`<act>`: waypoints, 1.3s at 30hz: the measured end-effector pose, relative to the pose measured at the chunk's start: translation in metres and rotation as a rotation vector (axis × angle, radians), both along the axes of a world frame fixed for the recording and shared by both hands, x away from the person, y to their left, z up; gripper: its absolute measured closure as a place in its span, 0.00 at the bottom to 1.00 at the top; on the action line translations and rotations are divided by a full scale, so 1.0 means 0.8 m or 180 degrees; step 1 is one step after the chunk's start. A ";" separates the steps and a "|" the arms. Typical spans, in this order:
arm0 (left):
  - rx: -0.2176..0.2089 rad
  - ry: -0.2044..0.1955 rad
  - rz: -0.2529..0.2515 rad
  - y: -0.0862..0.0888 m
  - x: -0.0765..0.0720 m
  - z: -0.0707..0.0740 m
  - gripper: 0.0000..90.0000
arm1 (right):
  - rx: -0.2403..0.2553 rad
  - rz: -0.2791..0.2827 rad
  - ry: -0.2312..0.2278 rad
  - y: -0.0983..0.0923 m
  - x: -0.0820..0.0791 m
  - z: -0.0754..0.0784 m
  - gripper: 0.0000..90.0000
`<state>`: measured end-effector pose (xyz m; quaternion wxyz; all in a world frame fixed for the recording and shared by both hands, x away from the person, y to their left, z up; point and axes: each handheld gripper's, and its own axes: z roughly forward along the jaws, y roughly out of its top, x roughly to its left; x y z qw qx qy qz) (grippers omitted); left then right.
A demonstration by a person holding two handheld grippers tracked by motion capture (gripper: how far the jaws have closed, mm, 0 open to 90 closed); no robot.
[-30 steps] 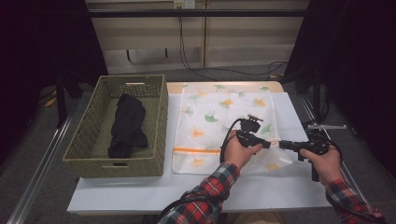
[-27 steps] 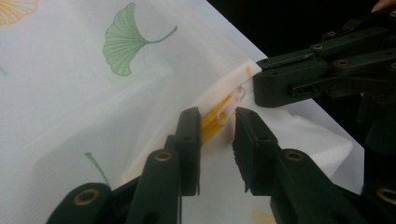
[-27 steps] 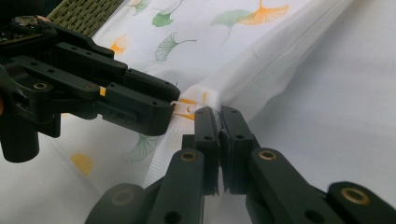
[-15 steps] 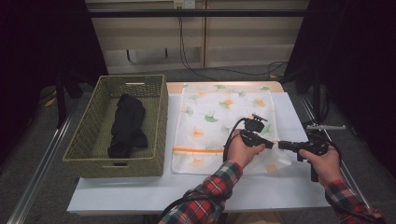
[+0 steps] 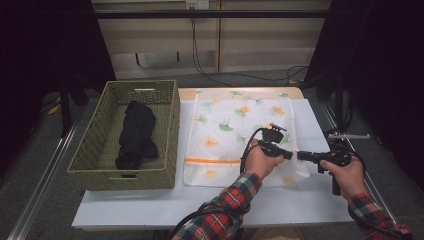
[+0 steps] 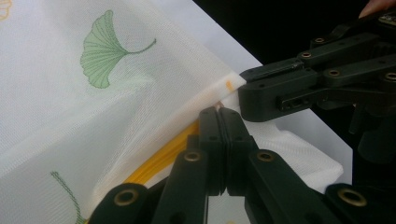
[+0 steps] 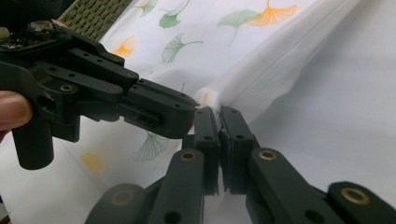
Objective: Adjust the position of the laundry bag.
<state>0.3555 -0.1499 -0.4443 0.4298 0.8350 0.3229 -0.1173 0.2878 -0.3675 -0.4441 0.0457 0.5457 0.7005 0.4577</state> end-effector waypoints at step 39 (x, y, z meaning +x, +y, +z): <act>0.0363 0.0266 0.0090 0.012 0.008 0.020 1.00 | 0.0072 -0.0102 0.0210 -0.003 0.002 0.004 0.97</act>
